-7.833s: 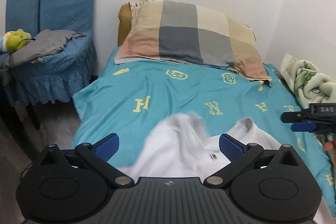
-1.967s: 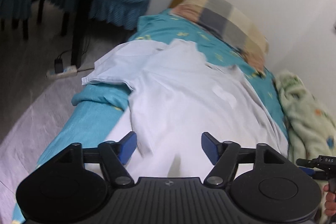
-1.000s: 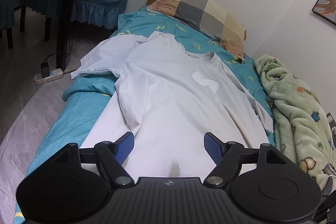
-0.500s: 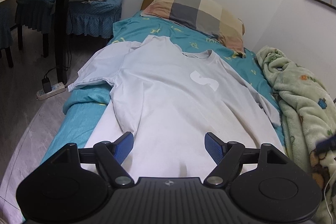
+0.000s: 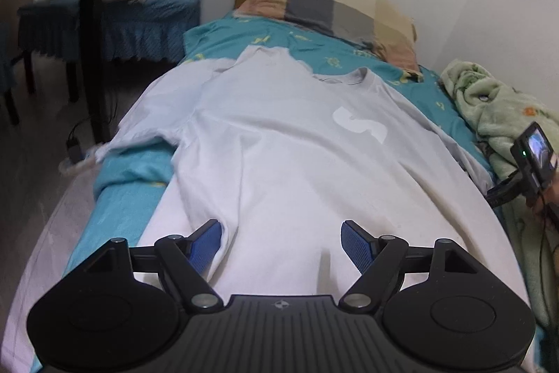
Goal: Fold clothes
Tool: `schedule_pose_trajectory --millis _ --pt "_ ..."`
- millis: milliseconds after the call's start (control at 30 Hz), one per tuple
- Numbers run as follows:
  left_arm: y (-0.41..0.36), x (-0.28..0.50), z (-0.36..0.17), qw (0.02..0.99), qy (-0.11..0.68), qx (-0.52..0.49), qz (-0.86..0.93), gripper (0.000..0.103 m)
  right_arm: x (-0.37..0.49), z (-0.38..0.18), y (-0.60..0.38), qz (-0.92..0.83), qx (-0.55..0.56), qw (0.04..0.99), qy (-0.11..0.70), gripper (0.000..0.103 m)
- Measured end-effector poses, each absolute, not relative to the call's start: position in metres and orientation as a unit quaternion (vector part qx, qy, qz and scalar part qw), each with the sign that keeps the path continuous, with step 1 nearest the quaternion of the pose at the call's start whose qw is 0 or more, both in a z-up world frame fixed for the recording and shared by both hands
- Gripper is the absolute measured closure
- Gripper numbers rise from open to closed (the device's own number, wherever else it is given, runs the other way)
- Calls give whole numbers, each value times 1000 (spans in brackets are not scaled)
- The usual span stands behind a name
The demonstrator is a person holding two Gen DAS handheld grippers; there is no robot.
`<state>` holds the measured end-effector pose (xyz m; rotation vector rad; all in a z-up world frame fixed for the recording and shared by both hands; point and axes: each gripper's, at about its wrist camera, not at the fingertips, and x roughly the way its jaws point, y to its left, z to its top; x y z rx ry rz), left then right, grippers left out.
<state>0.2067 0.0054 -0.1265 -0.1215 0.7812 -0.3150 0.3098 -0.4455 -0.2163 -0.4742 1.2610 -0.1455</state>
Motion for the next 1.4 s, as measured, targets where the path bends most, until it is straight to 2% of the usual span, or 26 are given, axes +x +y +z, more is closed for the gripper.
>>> schedule_pose_trajectory --millis 33,67,333,533,667,800,967,1067,1133,1200,1400 --pt "1 209 -127 913 373 -49 -158 26 313 -213 -451 -72 -204 784 582 95" --pt "-3 210 -127 914 369 -45 -164 26 315 -207 -456 -83 -188 789 579 97" --pt "-6 197 -114 911 355 -58 -199 27 323 -91 -475 -61 -3 827 559 97" --pt "16 191 -101 914 349 -91 -184 27 319 -19 -398 2 49 838 543 97" --pt "31 190 -96 914 343 -118 -179 26 331 -9 -328 48 45 851 521 97" --pt "45 190 -99 916 337 -131 -173 26 353 -45 -274 65 52 856 511 97" --pt "56 198 -113 909 348 -148 -174 26 363 -99 -245 76 76 857 503 94" --pt "56 205 -115 906 343 -163 -186 26 342 -100 -250 77 104 865 485 89" --pt "51 206 -115 908 336 -159 -194 26 319 -91 -258 75 130 874 463 64" --pt "45 206 -115 909 333 -151 -202 26 289 -82 -272 63 162 879 443 57" --pt "23 194 -113 912 318 -100 -237 26 192 -76 -310 -21 223 894 388 57"
